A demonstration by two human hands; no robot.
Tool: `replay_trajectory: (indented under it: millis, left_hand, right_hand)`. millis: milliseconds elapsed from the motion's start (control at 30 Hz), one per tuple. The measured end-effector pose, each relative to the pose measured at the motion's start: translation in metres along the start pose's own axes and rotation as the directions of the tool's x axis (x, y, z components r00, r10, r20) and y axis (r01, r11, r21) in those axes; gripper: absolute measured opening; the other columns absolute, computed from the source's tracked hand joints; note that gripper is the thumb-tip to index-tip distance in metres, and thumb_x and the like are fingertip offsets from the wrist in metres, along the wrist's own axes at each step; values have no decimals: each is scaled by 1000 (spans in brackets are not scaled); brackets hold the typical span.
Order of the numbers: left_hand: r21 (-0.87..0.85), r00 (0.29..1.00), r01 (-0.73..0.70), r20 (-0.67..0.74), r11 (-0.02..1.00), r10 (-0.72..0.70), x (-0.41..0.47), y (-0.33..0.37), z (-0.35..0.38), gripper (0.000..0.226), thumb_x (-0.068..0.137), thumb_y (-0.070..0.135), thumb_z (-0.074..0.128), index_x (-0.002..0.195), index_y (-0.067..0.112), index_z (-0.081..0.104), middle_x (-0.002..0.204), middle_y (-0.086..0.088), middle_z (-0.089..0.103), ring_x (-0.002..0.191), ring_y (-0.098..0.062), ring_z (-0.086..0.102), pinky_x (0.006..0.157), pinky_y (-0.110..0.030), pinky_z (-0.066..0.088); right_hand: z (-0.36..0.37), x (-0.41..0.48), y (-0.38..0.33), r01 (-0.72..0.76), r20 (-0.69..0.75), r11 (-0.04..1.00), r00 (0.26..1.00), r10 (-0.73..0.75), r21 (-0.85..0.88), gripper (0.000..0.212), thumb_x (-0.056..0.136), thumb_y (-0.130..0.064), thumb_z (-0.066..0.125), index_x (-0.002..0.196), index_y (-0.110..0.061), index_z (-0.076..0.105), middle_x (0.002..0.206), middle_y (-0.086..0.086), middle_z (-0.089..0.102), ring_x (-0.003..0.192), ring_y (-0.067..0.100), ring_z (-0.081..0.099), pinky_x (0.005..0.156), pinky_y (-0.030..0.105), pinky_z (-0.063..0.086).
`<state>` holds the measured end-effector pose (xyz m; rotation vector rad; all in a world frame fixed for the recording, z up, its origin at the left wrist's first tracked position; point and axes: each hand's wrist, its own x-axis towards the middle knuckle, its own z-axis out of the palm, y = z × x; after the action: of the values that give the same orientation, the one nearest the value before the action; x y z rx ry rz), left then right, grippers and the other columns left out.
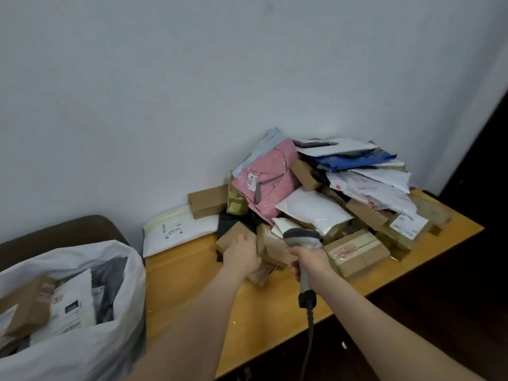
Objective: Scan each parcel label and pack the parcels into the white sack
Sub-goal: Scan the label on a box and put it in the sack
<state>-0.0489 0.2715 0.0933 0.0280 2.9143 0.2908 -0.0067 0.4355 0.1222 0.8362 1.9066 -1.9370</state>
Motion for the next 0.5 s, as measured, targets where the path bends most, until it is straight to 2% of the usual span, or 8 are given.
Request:
replay_trajectory:
  millis: [100,167,267,333,400,467,500]
  left_hand:
    - [-18,999,-31,19,999,31,33,14,12,48,90,32,54,133,15,39,129,-9,43,112,-29,51,82,-41,50]
    - [-46,999,-1,39,999,3,55,17,20,50,91,30,53,136,16,37,131,-9,42,114,-29,51,84,-42,49]
    - [-147,991,122,68,982,-113,83,14,31,50,93,30,52,137,12,36,136,-13,40,119,-31,48,91,-44,48]
    - [-243,967,253,79,936,-241,95,7,35,57,93,34,53,139,7,32,140,-16,36,122,-33,46,92,-44,46]
    - [-393,918,391,95,832,-386,102,-2,39,72,92,34,57,146,5,20,145,-18,30,125,-35,44,96,-44,44]
    - [-561,851,486,128,671,-510,107,-14,44,86,89,28,64,151,5,9,148,-22,25,128,-39,41,102,-44,40]
    - [-629,806,527,157,572,-570,108,-19,47,88,87,25,67,150,4,10,148,-23,26,128,-40,41,102,-45,39]
  right_hand:
    - [-19,28,-15,13,-30,1000,999,-13,-6,17,85,-15,67,85,0,59,48,9,59,40,18,52,44,25,44]
    - [-26,49,-25,14,-37,1000,999,-14,-11,19,85,-15,68,92,-1,58,48,10,61,37,17,51,41,23,43]
    - [-28,82,-39,5,-36,999,999,-6,-49,20,85,-16,69,91,-1,58,49,9,63,38,17,52,43,25,44]
    - [-22,101,-45,-4,-25,998,1000,2,-66,21,86,-17,69,90,1,60,49,9,63,40,18,54,44,24,45]
    - [-14,117,-48,-17,18,998,1000,18,-65,19,86,-16,68,86,2,61,50,10,63,41,18,54,44,25,45]
    - [-2,133,-48,-26,70,997,997,31,-74,17,86,-13,68,82,2,61,55,12,63,45,20,54,47,27,46]
    - [4,140,-47,-25,94,997,995,32,-80,16,86,-11,68,83,3,62,60,14,63,49,21,55,49,29,47]
